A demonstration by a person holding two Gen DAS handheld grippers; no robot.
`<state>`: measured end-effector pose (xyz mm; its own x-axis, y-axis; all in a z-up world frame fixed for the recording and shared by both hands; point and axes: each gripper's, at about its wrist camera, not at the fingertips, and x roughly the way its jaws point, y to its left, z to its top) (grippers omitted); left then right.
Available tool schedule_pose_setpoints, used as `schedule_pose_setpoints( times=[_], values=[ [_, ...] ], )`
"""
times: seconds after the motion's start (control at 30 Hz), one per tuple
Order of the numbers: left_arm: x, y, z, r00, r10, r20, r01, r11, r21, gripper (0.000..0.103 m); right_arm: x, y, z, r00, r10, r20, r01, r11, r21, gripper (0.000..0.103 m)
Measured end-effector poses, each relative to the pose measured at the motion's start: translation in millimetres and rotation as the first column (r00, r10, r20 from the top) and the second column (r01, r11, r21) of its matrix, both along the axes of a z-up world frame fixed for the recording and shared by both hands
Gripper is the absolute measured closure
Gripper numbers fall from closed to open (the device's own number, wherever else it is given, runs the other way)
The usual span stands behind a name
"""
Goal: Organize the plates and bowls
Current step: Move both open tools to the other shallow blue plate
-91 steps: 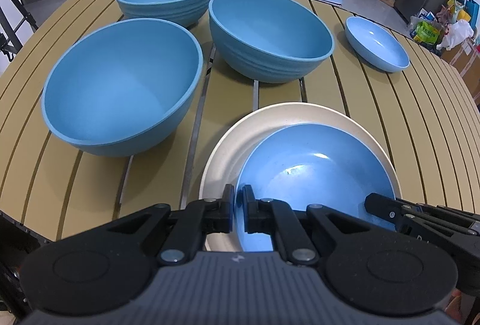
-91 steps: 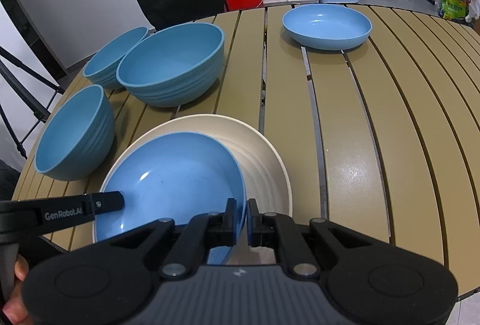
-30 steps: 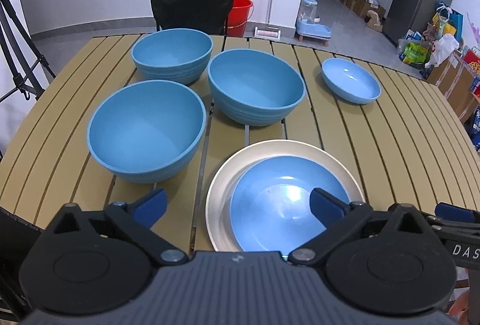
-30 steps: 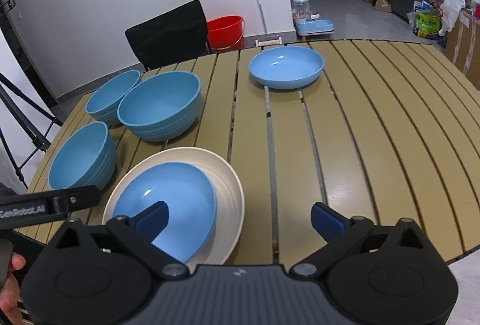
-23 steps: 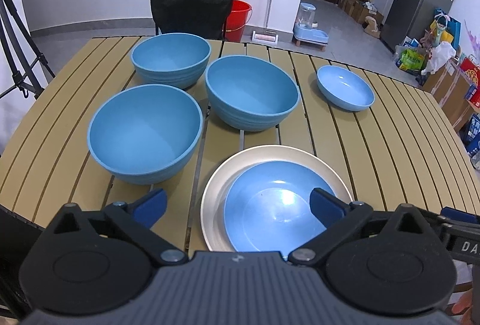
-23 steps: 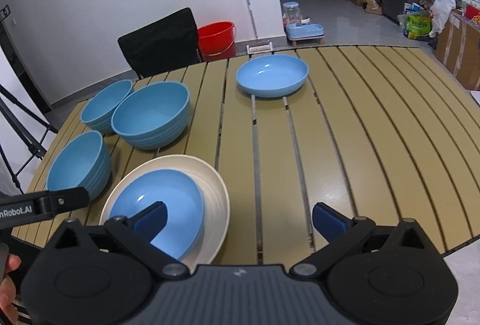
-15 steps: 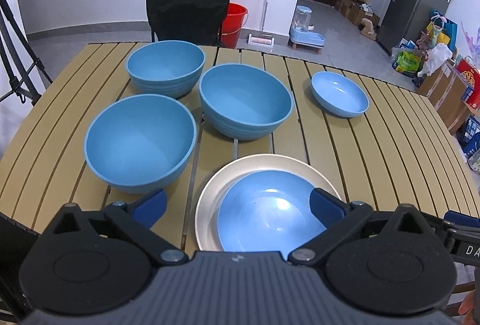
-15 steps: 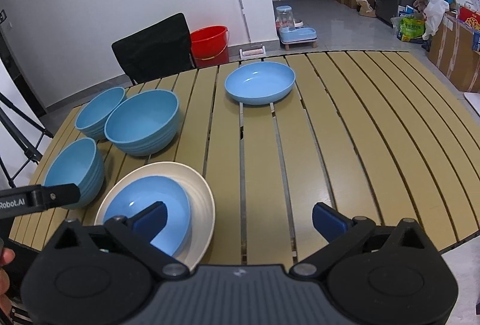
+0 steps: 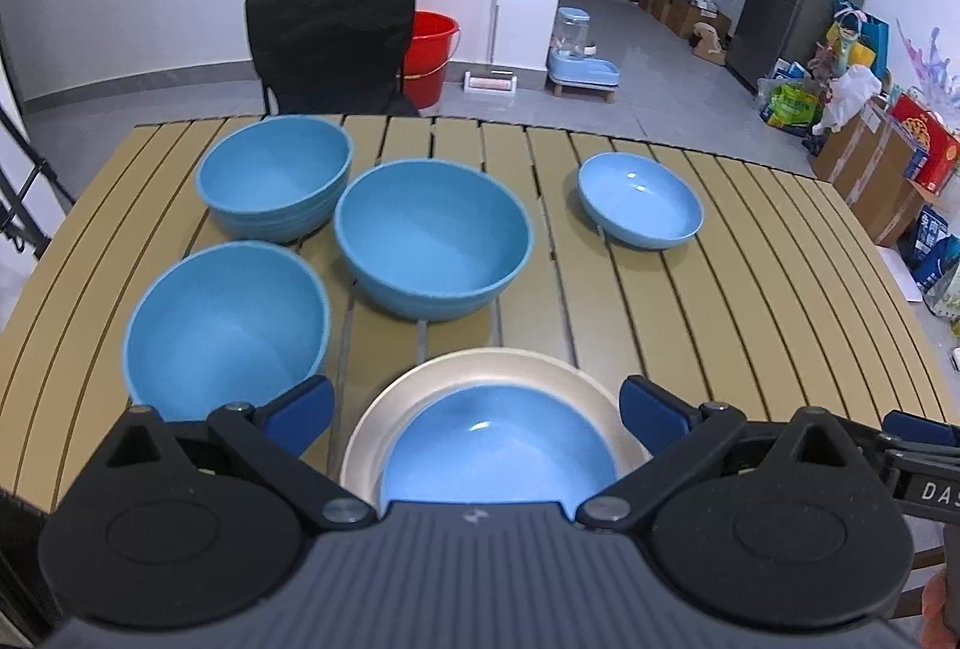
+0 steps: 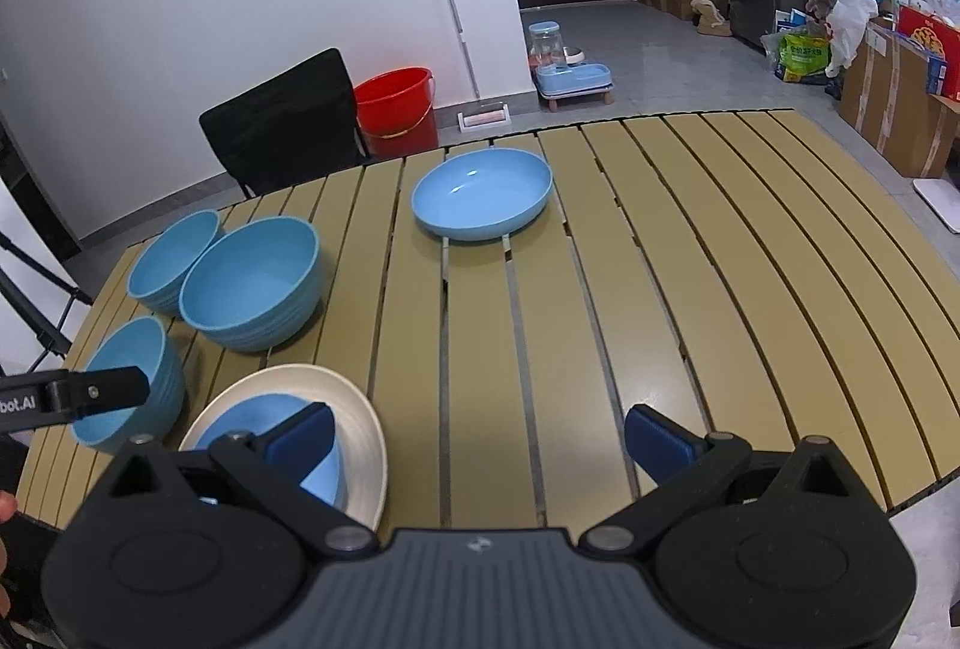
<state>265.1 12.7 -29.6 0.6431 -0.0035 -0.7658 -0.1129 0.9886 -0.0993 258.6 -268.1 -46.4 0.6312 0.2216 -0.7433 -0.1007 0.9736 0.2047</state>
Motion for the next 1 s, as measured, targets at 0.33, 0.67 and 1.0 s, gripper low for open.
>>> schedule_pose_setpoints(
  times=[0.33, 0.67, 1.0],
  values=[
    [44, -19, 10, 1.000, -0.030, 0.005, 0.030, 1.000, 0.011, 0.000, 38, -15, 4, 1.000, -0.014, 0.008, 0.014, 1.000, -0.024, 0.000],
    [102, -40, 12, 0.998, -0.056, -0.007, 0.056, 0.998, 0.002, 0.000, 93, -26, 3, 1.000, -0.005, -0.002, 0.004, 0.998, -0.057, 0.000],
    [174, -55, 6, 0.998, -0.063, -0.018, 0.063, 0.998, 0.000, 0.000, 159, -32, 0, 1.000, -0.018, -0.014, 0.017, 0.996, -0.086, 0.000]
  ],
)
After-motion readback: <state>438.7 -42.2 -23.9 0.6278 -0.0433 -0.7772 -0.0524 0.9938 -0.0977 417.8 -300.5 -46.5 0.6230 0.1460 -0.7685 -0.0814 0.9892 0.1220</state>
